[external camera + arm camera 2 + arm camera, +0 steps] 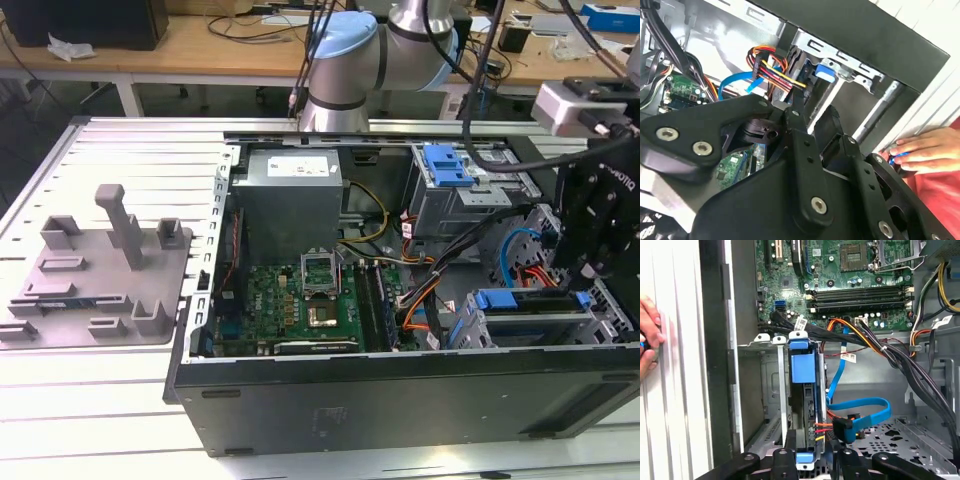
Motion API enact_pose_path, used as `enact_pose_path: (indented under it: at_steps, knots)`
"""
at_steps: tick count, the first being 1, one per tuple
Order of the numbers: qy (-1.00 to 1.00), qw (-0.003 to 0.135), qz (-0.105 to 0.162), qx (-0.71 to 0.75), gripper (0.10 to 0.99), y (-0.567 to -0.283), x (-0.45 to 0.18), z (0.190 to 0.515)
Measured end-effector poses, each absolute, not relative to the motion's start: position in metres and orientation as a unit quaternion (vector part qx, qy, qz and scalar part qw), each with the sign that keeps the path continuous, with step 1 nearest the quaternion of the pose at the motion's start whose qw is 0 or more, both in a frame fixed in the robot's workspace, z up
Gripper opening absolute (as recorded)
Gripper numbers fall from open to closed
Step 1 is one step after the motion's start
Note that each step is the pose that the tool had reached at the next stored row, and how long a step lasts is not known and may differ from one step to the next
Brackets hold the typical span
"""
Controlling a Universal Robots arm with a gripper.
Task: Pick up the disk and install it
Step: 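Insert the first disk wire, then insert the second disk wire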
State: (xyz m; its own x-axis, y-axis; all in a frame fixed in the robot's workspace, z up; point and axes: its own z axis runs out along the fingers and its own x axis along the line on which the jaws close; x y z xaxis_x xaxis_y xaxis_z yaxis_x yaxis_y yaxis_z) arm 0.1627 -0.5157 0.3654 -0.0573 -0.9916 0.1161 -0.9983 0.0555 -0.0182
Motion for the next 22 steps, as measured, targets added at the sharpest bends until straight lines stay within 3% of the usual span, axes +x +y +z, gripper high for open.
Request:
enact_pose_path:
  at_steps: [5, 22]
  knots:
    - [-0.725, 0.039, 0.05, 0.685, 0.365, -0.5154, 0.1631, 0.3789]
    - [-0.725, 0.039, 0.05, 0.685, 0.365, -0.5153, 0.1631, 0.3796]
